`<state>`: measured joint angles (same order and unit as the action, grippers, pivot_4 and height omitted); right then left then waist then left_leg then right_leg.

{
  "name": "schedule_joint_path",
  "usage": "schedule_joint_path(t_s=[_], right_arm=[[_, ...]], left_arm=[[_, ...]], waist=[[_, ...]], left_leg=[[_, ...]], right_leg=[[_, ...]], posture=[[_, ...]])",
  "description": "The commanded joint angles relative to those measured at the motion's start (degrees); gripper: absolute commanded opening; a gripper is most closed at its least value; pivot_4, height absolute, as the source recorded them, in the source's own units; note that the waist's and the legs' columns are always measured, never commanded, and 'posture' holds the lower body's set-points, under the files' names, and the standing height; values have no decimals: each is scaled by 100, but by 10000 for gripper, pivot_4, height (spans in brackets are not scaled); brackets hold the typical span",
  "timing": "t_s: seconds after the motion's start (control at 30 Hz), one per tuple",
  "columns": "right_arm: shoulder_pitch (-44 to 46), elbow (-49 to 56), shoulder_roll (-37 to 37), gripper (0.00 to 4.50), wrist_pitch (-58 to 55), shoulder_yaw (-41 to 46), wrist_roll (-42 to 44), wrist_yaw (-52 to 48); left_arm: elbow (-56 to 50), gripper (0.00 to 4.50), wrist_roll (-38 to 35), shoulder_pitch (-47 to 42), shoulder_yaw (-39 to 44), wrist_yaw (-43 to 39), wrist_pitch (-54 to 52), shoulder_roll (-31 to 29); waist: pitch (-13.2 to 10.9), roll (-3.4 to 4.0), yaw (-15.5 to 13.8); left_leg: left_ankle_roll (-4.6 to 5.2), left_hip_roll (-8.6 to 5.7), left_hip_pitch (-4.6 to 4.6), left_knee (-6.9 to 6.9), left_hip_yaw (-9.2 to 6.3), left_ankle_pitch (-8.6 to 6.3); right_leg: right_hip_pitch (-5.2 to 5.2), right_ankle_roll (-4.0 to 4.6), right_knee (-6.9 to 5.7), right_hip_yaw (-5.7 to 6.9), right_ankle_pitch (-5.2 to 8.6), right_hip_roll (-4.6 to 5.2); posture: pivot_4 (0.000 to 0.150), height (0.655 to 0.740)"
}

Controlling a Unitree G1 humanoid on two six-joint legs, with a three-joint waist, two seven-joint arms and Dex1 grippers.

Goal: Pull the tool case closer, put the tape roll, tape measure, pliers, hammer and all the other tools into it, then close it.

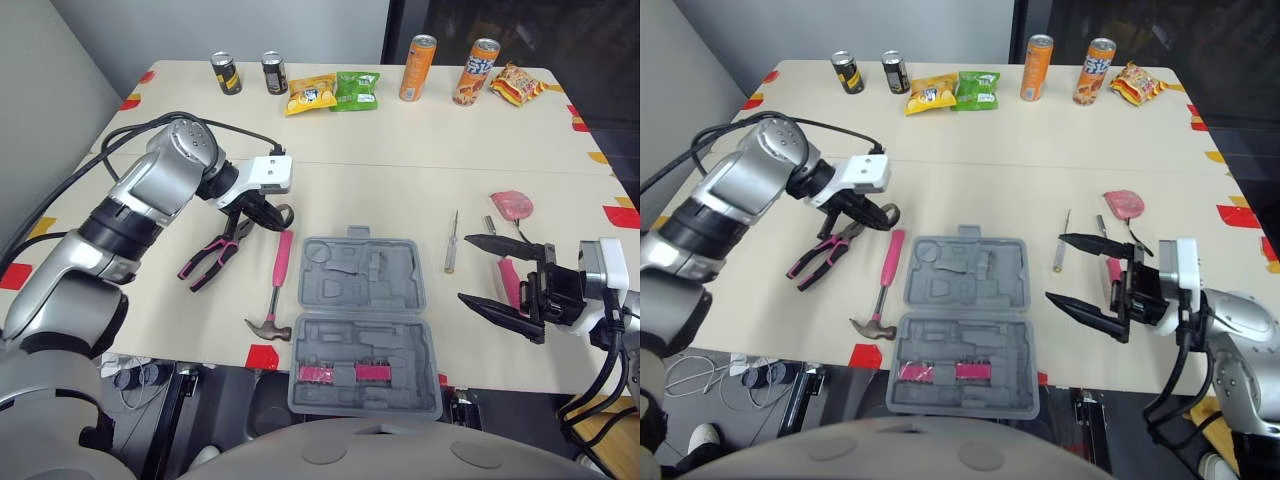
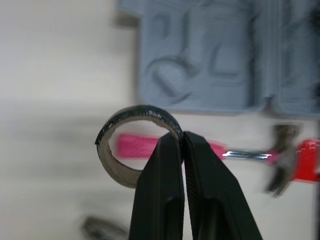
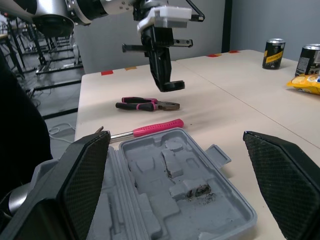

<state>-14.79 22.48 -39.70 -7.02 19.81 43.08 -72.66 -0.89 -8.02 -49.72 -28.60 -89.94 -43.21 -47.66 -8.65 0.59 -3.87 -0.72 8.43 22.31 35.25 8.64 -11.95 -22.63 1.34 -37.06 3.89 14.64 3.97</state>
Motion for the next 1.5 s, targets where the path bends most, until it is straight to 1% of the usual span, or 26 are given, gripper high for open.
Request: schedule_joint_path(t_s=[0.03, 0.13, 0.33, 0.43, 0.57, 1.07, 1.5], right_arm=[[-101, 464, -116, 45000, -100, 193, 123, 133], [-241, 656, -171, 45000, -158, 233, 147, 182], [-677, 1011, -224, 45000, -300, 474, 236, 288], [-759, 1059, -279, 45000, -331, 557, 243, 321], [-804, 1144, -278, 45000, -385, 651, 273, 415], [-968, 1326, -204, 45000, -374, 707, 263, 594], [-1223, 1485, -138, 45000, -318, 742, 264, 702]], left_arm=[[-573, 70, -338, 58, 120, -22, -683, -43], [-726, 70, -317, 118, -92, 203, -869, 62], [-529, 70, -232, -59, -570, 579, -1201, 600], [-255, 70, -172, -90, -731, 686, -1098, 798], [142, 70, -16, -47, -899, 755, -780, 882], [1444, 70, 394, -245, -963, 756, 170, 1400], [2078, 70, 731, -331, -971, 531, 579, 1698]], waist=[[0, 0, 0], [0, 0, -1], [-1, -1, -17], [0, 0, 3], [0, 0, 16], [0, 0, 2], [0, -1, 4]], left_leg=[[0, 0, -1, 0, -1, 0], [0, 0, 1, 0, 0, 0], [0, -2, 6, 0, -2, 0], [0, -2, 5, 0, -2, 0], [0, -2, 3, -1, -5, 0], [0, -2, 5, -1, -8, 0], [0, -2, 5, -1, -8, 0]], right_leg=[[0, 0, 1, 0, 0, 0], [0, 0, 3, 0, 0, -1], [2, -1, 11, 0, 0, -1], [2, -1, 11, 0, 0, -1], [3, -3, 10, 1, 0, -3], [5, -7, 13, 2, -2, -3], [6, -11, 14, 2, -5, -3]], posture=[[1500, 7400], [1500, 7400], [1500, 7400], [1500, 7400], [1500, 7400], [1500, 7400], [1500, 7400]])
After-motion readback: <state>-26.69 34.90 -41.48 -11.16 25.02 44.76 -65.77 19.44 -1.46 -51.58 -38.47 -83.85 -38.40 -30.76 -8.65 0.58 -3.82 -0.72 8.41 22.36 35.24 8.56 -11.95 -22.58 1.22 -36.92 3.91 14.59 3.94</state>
